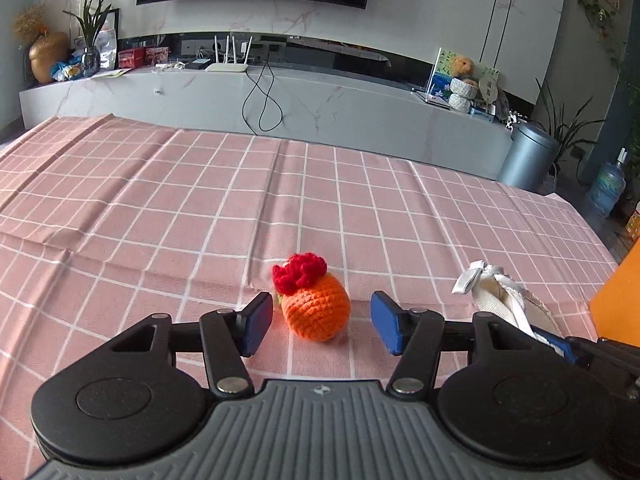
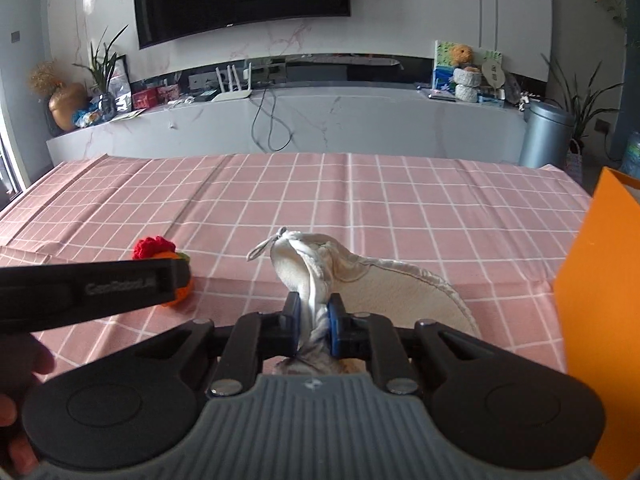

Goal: Organize soft objects
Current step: 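Grasp the cream pouch with the right tool while the left tool grasps the orange crochet ball, then lift the pouch with the right tool while the left tool carries the crochet ball over the box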

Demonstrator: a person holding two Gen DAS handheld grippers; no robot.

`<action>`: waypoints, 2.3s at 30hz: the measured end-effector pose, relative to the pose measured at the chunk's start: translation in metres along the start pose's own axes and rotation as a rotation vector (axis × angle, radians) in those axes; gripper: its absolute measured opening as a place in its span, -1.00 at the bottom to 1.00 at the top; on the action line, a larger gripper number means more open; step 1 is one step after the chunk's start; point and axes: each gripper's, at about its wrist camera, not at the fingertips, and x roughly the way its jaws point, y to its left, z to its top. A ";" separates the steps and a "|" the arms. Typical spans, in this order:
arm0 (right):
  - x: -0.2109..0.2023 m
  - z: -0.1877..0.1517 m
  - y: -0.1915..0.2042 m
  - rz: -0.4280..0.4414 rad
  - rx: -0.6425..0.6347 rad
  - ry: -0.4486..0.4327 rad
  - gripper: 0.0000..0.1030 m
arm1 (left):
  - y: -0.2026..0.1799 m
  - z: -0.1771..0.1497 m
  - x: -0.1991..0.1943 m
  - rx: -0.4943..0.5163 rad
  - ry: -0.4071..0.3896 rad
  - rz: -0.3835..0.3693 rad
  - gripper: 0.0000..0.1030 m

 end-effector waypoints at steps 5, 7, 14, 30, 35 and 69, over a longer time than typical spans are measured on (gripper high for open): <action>0.007 0.001 0.008 0.029 -0.033 0.003 -0.76 | 0.003 -0.001 0.018 -0.035 0.002 0.003 0.11; 0.008 -0.001 0.009 0.031 -0.040 0.012 -0.76 | 0.003 -0.002 0.023 -0.038 0.007 0.002 -0.06; 0.006 -0.005 0.009 0.034 -0.055 0.022 -0.76 | 0.001 -0.005 0.024 -0.037 0.005 0.005 -0.11; -0.082 -0.002 0.003 0.101 -0.125 -0.047 -0.76 | -0.011 -0.025 -0.058 -0.018 -0.014 -0.046 -0.12; -0.129 -0.005 -0.007 0.115 -0.149 -0.097 -0.76 | -0.019 -0.031 -0.091 0.000 -0.025 -0.058 -0.11; -0.335 -0.005 -0.173 -0.018 -0.152 -0.272 -0.76 | -0.188 -0.036 -0.196 0.372 -0.193 -0.406 -0.11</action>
